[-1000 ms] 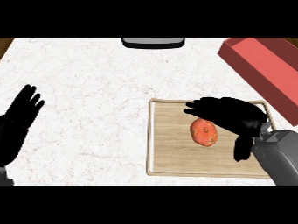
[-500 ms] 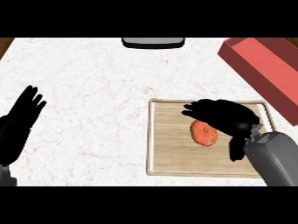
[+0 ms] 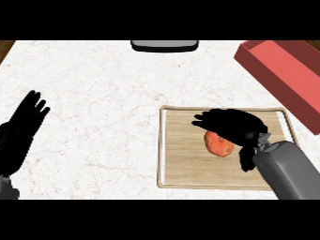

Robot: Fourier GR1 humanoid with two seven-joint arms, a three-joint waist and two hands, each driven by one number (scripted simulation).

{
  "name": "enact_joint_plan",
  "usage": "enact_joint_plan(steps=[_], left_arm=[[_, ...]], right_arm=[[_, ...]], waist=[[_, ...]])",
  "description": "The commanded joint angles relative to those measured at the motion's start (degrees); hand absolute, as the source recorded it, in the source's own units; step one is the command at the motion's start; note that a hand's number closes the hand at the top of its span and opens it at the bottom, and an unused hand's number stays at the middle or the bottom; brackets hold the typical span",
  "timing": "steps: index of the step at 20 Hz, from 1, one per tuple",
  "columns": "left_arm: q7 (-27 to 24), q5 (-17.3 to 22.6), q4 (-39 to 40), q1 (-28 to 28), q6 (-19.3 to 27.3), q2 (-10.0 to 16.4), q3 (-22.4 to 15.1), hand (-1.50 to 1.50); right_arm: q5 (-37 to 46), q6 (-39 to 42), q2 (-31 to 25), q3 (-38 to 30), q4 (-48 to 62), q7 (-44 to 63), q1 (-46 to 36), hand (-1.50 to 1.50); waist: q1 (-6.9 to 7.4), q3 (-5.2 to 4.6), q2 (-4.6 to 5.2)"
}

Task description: Pick the squash from the tray and place it in the cardboard box

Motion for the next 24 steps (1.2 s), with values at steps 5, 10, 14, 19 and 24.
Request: enact_joint_plan(steps=[5,10,14,19,24], left_arm=[[1.5,1.0,-1.0,0.4,-2.2,0.2,2.6,0.00],[4.9,-1.0,1.4,-5.7,0.7,-1.1,1.5,0.00],[-2.8,-1.7,3.9,-0.7,-2.6,-2.1,1.8,0.00],[2.6,-0.9,-3.0,0.6,-2.1,-1.8,2.2,0.00],[-0.4,0.1,2.3,-0.7,-4.9,0.0,5.5,0.00]], right_arm=[[4.8,-5.6,2.8,-0.6,8.5,-3.3,-1.0,-1.50],[6.2,-3.1,3.7,-1.3,7.2,-3.3,-1.8,-1.50],[5.8,-10.2,3.5,-1.2,6.4,-8.4,2.0,1.50],[6.7,-10.3,3.1,-3.6,9.8,-12.1,-1.1,1.50],[8.0,-10.6,4.6,-4.5,10.7,-12.6,-3.3,1.50]], waist=[[0.12,0.01,0.04],[-0.12,0.00,0.02],[-0.13,0.00,0.01],[0.11,0.01,-0.02],[0.06,0.00,0.02]])
